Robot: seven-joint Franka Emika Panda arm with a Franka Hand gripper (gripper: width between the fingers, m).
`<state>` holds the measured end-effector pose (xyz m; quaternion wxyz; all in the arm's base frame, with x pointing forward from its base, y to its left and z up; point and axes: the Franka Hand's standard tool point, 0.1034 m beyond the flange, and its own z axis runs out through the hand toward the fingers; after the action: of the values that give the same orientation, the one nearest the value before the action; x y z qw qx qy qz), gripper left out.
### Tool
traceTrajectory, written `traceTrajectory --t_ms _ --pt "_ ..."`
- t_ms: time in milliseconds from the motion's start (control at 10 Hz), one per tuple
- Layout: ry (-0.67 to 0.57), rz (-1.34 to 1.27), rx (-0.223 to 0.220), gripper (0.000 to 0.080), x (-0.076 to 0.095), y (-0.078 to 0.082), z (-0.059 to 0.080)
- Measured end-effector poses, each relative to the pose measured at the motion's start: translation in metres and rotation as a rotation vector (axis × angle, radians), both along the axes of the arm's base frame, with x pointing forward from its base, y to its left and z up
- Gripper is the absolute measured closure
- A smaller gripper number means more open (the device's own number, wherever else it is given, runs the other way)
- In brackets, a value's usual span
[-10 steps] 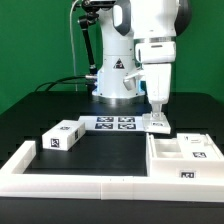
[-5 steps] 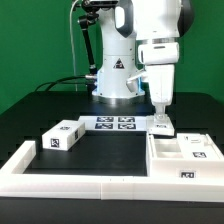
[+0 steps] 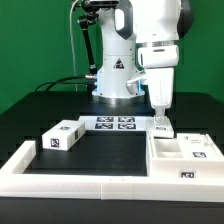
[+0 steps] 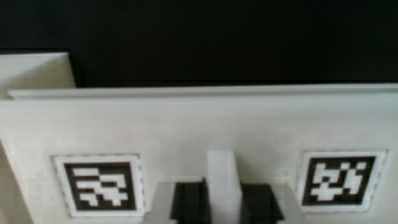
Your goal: Assemble cabinet
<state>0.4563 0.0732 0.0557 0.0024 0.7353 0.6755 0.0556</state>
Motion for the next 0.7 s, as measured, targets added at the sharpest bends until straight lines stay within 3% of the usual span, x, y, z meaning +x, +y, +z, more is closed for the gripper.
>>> traceTrajectory --t_ms 700 --pt "0.0 0.002 0.003 0.0731 0.0025 0.0023 -0.0017"
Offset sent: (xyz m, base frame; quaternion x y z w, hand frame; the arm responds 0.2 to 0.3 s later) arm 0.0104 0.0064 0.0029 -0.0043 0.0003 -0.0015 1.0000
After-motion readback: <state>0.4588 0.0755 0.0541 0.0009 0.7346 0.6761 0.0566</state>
